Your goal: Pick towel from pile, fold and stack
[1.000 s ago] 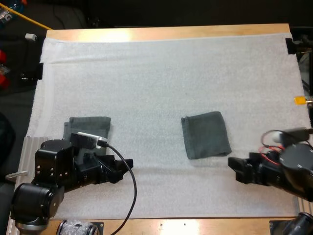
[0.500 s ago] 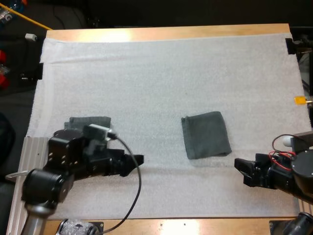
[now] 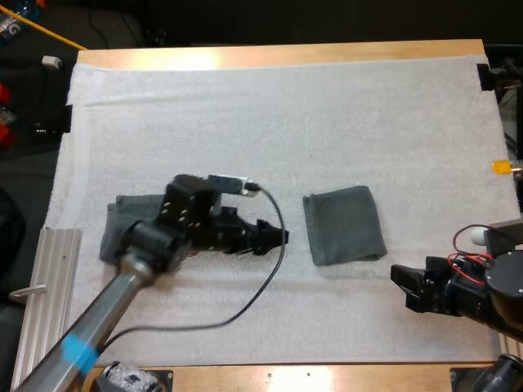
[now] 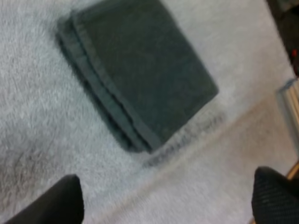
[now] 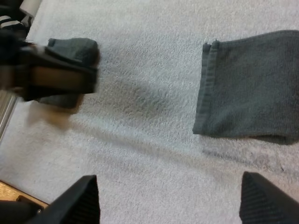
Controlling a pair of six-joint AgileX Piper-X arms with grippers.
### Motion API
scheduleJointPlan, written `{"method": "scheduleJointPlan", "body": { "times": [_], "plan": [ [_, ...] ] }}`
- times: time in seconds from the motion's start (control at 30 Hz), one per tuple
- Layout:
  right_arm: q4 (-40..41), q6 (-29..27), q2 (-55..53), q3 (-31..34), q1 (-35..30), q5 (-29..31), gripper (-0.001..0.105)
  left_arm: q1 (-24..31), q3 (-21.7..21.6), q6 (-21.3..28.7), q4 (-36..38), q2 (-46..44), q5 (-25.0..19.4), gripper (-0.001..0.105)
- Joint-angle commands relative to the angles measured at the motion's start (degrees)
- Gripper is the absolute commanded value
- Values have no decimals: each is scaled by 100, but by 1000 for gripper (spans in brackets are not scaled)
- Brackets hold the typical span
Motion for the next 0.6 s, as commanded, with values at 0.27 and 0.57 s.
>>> {"method": "scheduleJointPlan", "body": {
  "times": [0.27,0.57],
  "plan": [
    [0,-46,1,-33,-10,54,62,-26,-6,-1049,-1178,1478,46,72],
    [0,-46,1,-33,-10,54,62,-26,-6,-1591,-1538,2251,178,72]
  ]
}}
